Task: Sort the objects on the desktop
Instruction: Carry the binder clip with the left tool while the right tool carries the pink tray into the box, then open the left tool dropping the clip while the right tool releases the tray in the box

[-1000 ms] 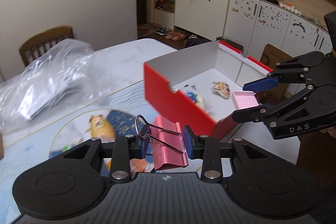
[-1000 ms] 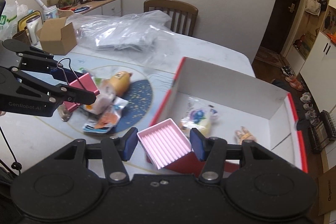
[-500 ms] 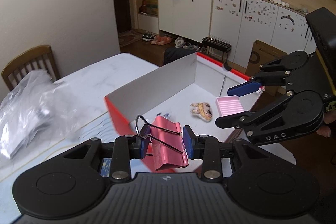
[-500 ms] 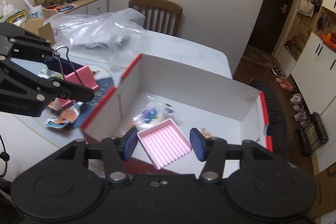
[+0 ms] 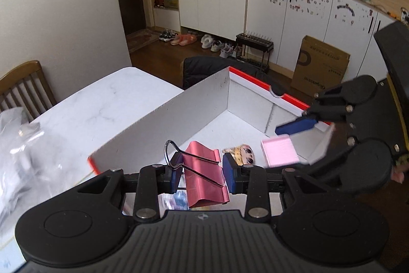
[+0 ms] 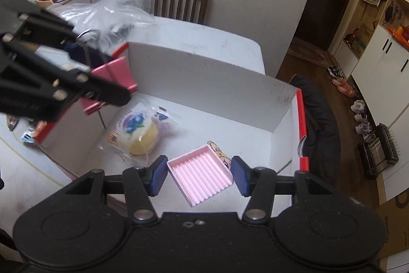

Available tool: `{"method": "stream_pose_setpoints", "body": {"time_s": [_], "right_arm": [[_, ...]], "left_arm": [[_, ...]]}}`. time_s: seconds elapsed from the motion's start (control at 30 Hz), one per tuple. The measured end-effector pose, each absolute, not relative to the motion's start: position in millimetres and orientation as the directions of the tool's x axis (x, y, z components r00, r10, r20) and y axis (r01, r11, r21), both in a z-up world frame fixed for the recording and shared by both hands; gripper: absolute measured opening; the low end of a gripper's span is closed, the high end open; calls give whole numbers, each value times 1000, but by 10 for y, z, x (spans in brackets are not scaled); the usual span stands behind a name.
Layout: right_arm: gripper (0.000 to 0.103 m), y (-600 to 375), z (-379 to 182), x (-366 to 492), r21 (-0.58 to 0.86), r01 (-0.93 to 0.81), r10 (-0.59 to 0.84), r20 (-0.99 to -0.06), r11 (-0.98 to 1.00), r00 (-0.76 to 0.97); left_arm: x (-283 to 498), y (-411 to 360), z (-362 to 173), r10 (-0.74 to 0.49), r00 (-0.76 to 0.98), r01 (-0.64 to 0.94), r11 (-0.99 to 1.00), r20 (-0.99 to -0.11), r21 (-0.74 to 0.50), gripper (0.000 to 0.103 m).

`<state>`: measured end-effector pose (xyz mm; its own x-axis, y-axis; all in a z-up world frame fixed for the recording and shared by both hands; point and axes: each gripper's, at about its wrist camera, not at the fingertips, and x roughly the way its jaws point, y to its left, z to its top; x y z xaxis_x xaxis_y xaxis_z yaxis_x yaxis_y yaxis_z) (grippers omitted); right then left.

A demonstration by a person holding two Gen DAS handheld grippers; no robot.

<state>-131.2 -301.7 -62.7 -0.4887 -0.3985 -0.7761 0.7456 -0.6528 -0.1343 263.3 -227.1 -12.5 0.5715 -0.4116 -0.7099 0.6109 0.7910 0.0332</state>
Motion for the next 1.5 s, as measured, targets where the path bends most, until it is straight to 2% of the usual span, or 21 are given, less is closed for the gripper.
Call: {"method": "stream_pose_setpoints", "body": {"time_s": [0.3, 0.67, 1.23, 1.33, 1.43, 1.5], "right_arm": [[53, -3079, -865, -1553, -99, 755, -361, -833, -648, -419], [53, -3173, -1042, -1708, -65, 763, -296, -898, -644, -326], [53, -3110, -1149, -1750, -18, 723, -272, -920, -690, -283], [54, -3134, -1149, -1804, -16, 719, -274, -919, -695, -285], [64, -3116, -1133, -1800, -12, 713, -282, -914, -701, -293], [66, -3097, -1118, -1791, -10, 710, -289, -910, -704, -299]], "left_arm": [[3111, -2618, -414, -398, 497, 643, 766, -771, 19, 33], [3468, -2927, -829, -322, 431, 662, 748, -843, 52, 33], [3643, -2995, -1110, -277, 326, 668, 744, -904, 12, 33], [3622, -2991, -1087, -277, 342, 665, 746, -898, 23, 33], [3606, -2982, -1054, -270, 365, 653, 756, -891, 39, 33], [3581, -2964, -1016, -270, 383, 644, 764, -883, 46, 35]]}}
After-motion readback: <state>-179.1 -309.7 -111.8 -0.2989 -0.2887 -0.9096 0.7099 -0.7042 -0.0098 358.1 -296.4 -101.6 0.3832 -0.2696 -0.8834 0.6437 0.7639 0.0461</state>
